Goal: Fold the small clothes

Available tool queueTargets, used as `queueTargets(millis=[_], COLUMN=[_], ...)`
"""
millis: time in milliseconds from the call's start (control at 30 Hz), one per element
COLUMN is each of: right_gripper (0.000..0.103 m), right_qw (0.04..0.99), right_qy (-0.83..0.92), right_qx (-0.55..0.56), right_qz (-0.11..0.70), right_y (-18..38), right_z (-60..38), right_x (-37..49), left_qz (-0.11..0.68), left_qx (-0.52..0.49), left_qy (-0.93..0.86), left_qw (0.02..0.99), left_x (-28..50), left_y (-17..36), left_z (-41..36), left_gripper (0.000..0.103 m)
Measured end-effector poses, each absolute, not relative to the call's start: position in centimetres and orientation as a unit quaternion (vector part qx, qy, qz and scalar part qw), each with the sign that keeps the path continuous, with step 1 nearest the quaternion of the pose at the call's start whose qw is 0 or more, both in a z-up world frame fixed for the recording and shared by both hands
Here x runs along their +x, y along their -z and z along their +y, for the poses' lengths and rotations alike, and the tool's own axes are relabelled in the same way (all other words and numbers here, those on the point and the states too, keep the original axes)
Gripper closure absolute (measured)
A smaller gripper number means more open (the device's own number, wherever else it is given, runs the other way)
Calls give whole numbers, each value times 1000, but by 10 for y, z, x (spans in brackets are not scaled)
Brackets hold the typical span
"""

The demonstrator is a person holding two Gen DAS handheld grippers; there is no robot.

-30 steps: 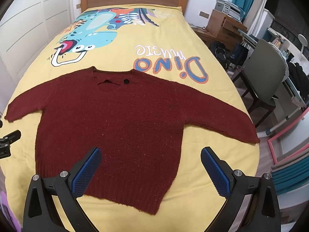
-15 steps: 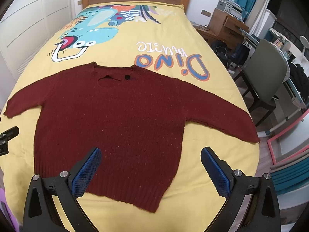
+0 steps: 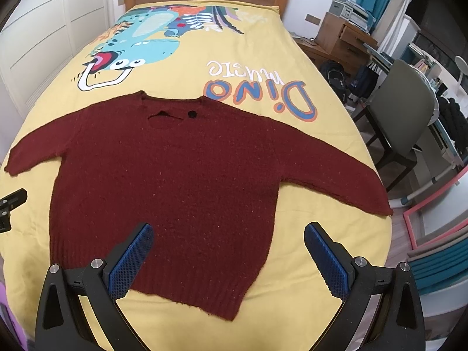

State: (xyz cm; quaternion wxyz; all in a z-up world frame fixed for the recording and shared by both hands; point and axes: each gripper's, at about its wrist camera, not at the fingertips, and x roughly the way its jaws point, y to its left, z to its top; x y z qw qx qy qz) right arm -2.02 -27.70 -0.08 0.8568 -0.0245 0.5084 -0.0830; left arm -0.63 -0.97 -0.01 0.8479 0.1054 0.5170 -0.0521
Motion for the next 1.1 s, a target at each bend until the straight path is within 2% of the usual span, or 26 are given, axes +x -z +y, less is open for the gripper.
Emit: queueTargets(millis=[867, 1100], right_gripper=[1, 1], right_qw=[854, 864], right_qy=[82, 79], right_qx=[-26, 12], right_qz=[513, 497], right_y=[5, 15], right_z=[-280, -305], right_x=[-19, -12], left_qz=[518, 517], left_qx=[111, 110], left_qy=[54, 54], left_qw=[846, 847], left_x=[-7, 7], left_y=[1, 2], left_z=[-9, -13], left_gripper=[1, 1])
